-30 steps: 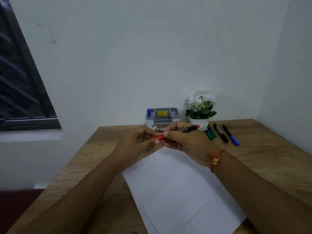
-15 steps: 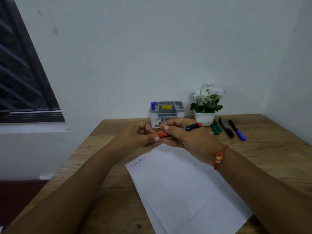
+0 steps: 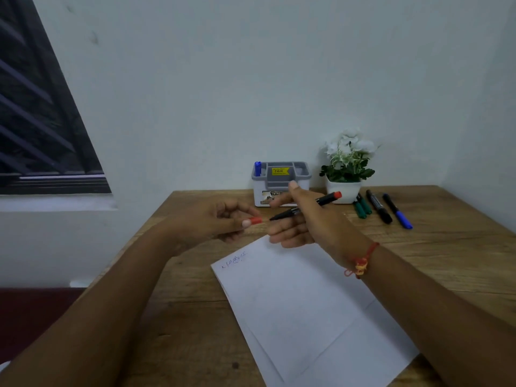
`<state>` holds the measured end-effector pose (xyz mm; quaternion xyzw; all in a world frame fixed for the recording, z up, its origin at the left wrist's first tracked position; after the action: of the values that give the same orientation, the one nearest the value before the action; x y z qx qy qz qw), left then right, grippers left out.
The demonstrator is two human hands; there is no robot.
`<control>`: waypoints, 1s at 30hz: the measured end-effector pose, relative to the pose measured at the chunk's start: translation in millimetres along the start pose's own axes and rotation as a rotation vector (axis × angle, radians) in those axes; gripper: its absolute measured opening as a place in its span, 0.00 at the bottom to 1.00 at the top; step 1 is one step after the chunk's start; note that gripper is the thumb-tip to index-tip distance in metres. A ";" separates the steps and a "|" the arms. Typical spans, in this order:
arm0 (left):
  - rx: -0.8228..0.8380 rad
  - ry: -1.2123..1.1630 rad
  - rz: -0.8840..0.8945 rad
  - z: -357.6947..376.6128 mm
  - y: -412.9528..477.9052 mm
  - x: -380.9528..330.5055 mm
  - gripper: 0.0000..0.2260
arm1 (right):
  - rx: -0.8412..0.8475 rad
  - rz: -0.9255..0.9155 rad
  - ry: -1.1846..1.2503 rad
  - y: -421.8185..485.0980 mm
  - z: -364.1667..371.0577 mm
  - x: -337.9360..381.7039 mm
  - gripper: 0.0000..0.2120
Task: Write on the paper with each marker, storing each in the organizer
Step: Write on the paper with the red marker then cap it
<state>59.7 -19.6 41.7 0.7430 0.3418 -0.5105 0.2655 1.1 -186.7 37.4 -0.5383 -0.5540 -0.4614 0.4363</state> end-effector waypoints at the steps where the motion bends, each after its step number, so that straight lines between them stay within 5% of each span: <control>1: 0.015 0.044 -0.042 -3.8 -1.0 5.4 0.08 | -0.029 -0.004 -0.025 0.2 -2.1 0.1 0.28; 4: 0.074 0.132 -0.161 -7.9 -3.8 19.2 0.08 | -0.009 -0.040 -0.111 -0.3 3.6 -3.5 0.27; 9: 0.077 0.224 -0.177 -6.5 -3.3 21.3 0.05 | 0.068 -0.244 -0.569 1.5 23.4 -18.6 0.06; 12: 0.057 0.211 -0.206 -10.4 -0.9 28.7 0.08 | 0.146 -0.293 -0.759 1.3 31.8 -23.5 0.10; 21: 0.127 0.254 -0.216 -8.1 2.4 33.9 0.09 | 0.165 -0.332 -0.802 1.4 37.3 -28.2 0.18; 26: 0.250 0.399 -0.224 -0.4 2.5 35.8 0.14 | 0.108 -0.401 -0.867 3.8 39.0 -27.9 0.13; 30: 0.258 0.393 -0.229 -2.5 4.0 38.5 0.15 | -0.064 -0.193 -0.455 8.3 31.4 -29.3 0.12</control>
<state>73.7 -11.1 6.6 0.8120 0.4008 -0.4226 0.0372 11.0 -161.7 3.0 -0.5866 -0.6718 -0.3853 0.2370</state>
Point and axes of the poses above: each hand's wrist, its own y-axis towards the middle knuckle, its own z-axis out of the palm, x = y × z, the point moved 7 cm from there along y, towards the middle knuckle, and after that the axes turned 8 degrees about -y, right-handed, at the moved point
